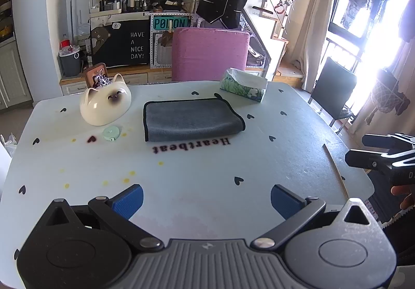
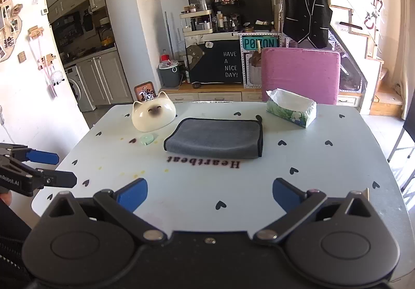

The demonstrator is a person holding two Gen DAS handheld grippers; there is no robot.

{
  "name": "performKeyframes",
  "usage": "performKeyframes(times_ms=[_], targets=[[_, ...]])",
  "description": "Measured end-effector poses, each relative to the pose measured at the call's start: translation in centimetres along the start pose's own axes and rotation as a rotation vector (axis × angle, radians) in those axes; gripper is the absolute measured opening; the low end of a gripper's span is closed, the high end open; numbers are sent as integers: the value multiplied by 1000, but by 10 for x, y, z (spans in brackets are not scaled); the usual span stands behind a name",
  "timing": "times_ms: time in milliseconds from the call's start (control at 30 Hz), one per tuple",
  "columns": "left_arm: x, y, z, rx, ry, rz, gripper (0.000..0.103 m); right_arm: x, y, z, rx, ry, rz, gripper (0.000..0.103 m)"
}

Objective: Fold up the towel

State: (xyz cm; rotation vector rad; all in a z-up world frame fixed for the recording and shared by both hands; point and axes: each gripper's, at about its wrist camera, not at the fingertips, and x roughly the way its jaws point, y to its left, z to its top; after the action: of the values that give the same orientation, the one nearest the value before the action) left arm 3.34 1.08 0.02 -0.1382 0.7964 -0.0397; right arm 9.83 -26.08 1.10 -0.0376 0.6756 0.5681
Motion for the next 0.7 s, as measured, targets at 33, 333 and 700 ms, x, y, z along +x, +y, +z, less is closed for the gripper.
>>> performKeyframes(times_ms=[33,333,700], targets=[[0,0,0,-2,0,0,103,0,0,0,0,1,-2,103],[-2,2,0,-14,-1,8,103,0,3,-2,-7,9,7,103],[-2,2,0,-16,-1,8,103,2,4,-3,-10,17,9,103]])
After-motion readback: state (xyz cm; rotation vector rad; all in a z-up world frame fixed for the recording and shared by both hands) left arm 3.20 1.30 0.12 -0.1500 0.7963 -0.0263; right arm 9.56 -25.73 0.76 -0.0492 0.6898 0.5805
